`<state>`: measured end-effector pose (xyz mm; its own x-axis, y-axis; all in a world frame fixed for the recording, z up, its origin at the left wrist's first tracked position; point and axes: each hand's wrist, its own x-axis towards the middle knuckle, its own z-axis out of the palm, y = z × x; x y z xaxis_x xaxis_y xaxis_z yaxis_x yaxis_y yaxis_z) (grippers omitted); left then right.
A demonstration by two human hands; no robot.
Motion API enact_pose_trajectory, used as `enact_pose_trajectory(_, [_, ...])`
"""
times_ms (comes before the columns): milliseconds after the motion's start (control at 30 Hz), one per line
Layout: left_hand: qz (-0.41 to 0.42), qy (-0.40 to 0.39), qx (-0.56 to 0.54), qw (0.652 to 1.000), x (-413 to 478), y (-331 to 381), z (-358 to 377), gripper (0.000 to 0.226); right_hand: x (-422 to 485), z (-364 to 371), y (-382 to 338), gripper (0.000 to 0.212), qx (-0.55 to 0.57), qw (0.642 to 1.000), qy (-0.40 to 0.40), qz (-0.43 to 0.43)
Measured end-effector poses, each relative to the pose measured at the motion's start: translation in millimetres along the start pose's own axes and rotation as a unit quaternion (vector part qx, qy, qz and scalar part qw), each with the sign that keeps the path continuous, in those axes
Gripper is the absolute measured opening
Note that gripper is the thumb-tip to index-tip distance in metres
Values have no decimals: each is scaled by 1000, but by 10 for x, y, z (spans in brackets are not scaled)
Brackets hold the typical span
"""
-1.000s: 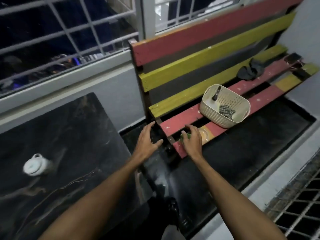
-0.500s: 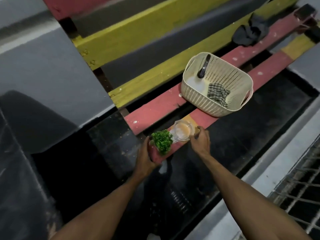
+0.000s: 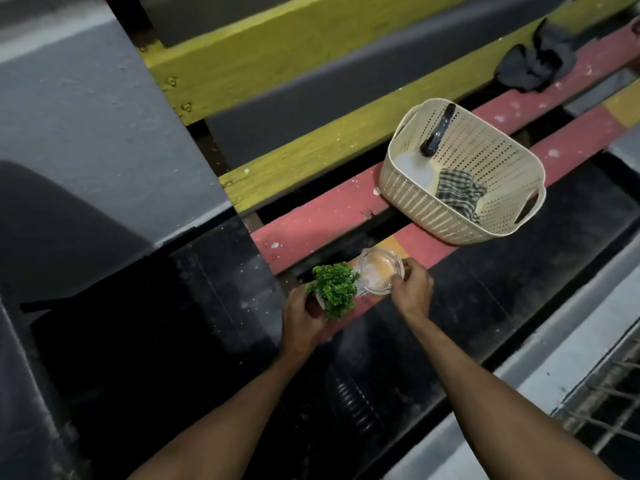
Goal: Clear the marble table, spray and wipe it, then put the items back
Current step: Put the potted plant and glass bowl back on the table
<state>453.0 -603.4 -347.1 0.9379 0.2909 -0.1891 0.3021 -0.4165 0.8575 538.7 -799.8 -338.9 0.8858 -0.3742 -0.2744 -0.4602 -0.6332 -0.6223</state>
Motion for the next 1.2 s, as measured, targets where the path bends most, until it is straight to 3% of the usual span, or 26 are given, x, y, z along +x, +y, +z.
enact_pose_trajectory(233, [3, 41, -39, 998, -82, 673, -1174, 50, -669, -323, -690, 23, 28, 1000, -6, -12])
enact_pose_trajectory(367, [6, 84, -23, 996, -334, 1064, -2249, 40, -1399, -525, -1483, 26, 57, 995, -25, -74])
enact_pose_trajectory(567, [10, 183, -21, 983, -991, 1154, -4017, 57, -2775, -499, -2595, 30, 91, 981, -63, -157])
enact_pose_trajectory(767, [31, 236, -1, 971, -1585, 572, -5958, 58, -4444, 106, -3240, 24, 65, 960, -150, -229])
enact_pose_trajectory(900, [8, 249, -16, 968, -1970, 92, -7013, 41, -5565, 723, -3420, 22, 32, 948, -216, -233])
enact_pose_trajectory(1000, [7, 253, -5, 967, -2207, -383, -7644, 44, -6349, 1190, -3532, 22, 9, 933, -254, -254])
enact_pose_trajectory(1200, [-43, 265, -36, 963, -2315, -943, -8047, 47, -7016, 1745, -3586, 36, -44, 917, -295, -264])
